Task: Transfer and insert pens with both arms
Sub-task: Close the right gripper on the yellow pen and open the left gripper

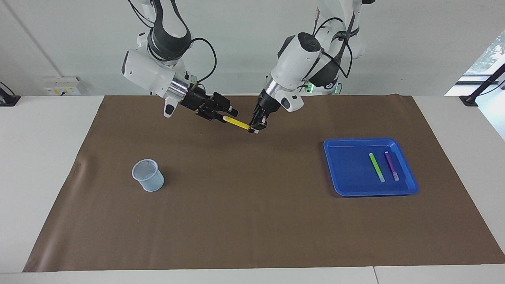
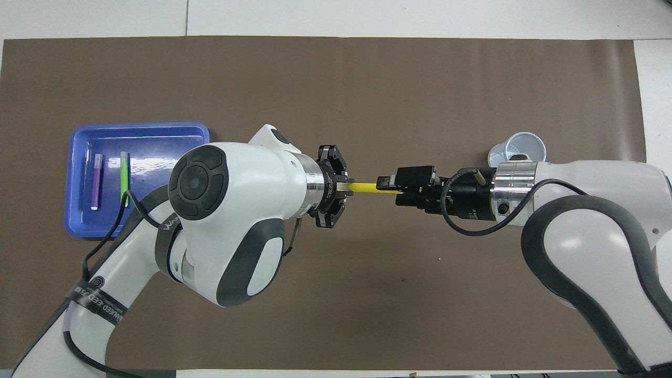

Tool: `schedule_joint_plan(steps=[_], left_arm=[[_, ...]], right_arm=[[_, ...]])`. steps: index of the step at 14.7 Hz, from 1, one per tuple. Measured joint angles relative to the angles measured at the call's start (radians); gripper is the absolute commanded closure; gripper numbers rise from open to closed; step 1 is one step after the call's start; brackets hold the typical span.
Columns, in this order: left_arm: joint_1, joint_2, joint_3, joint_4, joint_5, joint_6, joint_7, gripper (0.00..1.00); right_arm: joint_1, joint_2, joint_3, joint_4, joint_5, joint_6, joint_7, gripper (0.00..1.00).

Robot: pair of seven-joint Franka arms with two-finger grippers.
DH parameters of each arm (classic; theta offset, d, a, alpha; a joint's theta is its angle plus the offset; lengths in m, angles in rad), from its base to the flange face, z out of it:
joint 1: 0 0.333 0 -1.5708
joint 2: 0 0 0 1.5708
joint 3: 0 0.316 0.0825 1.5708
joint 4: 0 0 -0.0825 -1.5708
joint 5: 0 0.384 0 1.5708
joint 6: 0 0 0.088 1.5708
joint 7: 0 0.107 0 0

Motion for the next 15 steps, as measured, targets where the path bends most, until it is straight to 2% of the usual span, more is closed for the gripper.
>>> schedule_joint_plan(steps=[4,6,11,12,13,15], left_arm=[[0.0,0.0,0.001,0.0,0.0,0.001,0.0,1.0],[0.0,0.0,0.001,0.0,0.0,0.001,0.0,1.0],[0.0,0.0,0.003,0.0,0.0,0.004,-0.001,1.0],[0.0,0.0,0.003,0.0,0.0,0.004,-0.001,1.0],[0.0,0.0,0.003,0.0,0.0,0.004,-0.001,1.0],[0.0,0.001,0.003,0.0,-0.001,0.007,-0.002,1.0]], right_arm=[[0.0,0.005,-0.001,0.006,0.0,0.0,0.0,0.62],[0.0,0.008,-0.001,0.007,0.0,0.0,0.0,0.73],[-0.002,0.012,-0.004,0.011,0.0,0.002,0.006,0.75],[-0.003,0.013,-0.004,0.011,0.0,0.002,0.007,0.83],[-0.003,0.013,-0.004,0.012,0.0,0.002,0.007,0.97],[-0.002,0.013,-0.004,0.013,0.005,0.002,0.008,1.0]])
